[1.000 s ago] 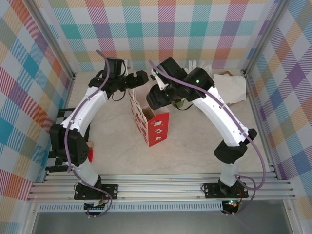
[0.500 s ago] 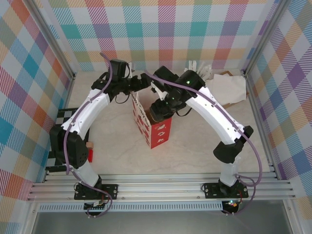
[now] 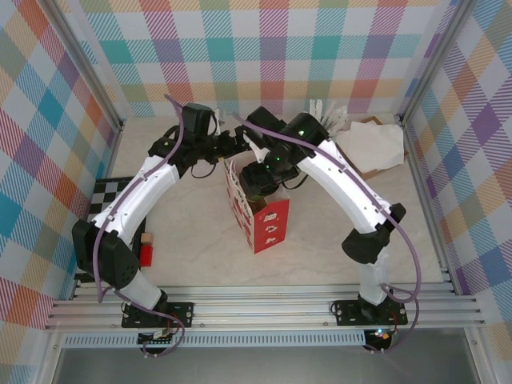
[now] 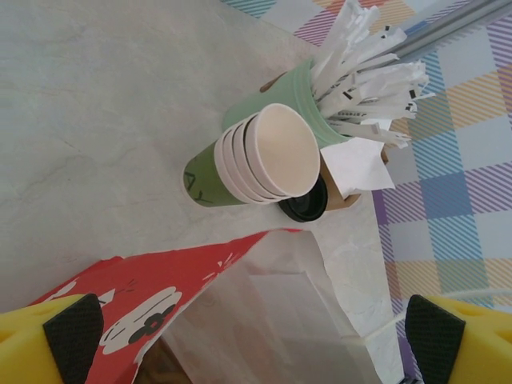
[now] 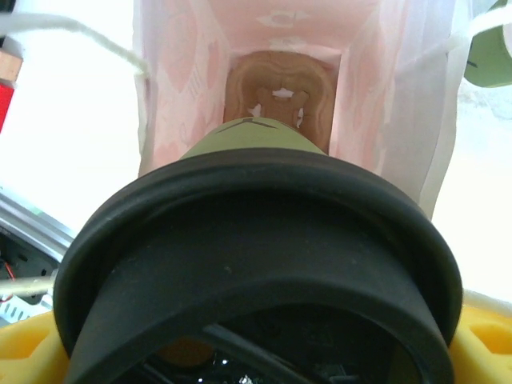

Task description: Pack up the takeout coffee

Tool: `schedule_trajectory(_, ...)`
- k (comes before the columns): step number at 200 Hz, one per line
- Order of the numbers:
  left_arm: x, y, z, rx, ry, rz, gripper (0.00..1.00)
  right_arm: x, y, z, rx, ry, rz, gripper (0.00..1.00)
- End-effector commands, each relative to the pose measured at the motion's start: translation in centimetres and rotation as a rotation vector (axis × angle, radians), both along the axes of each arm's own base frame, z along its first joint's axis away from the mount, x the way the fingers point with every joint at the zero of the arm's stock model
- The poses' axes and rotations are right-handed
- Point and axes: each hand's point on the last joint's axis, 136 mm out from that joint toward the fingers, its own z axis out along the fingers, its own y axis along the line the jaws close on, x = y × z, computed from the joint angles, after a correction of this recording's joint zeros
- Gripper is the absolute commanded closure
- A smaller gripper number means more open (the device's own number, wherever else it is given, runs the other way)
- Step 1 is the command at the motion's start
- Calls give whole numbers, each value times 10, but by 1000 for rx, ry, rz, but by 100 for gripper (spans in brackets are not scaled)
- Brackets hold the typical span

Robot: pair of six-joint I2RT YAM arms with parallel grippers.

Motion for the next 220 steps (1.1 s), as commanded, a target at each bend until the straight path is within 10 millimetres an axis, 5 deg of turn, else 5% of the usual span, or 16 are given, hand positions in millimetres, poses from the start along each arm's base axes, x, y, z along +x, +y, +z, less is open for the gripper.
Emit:
schedule_trajectory(1, -9, 22, 12, 78, -49, 55, 0, -2, 9, -1, 35, 29, -28, 37)
schedule_trajectory(64, -49, 99, 58, 185, -209, 232, 0, 0, 9, -7, 32, 30, -53, 37)
schedule_trajectory(108, -119, 58, 99, -107, -278, -26, 9, 1, 5, -4, 23, 10, -42, 37)
schedule_trajectory(130, -139, 47, 98, -139, -244, -62, 15, 2, 2, -4, 7, 0, -42, 37)
schedule_trajectory(182, -127, 36, 65, -78, -147, -68, 18, 8, 6, -5, 7, -18, -45, 37)
schedule_trajectory(220, -115, 23, 56, -77, -133, -86, 35, 12, 12, -3, 38, -28, -51, 37)
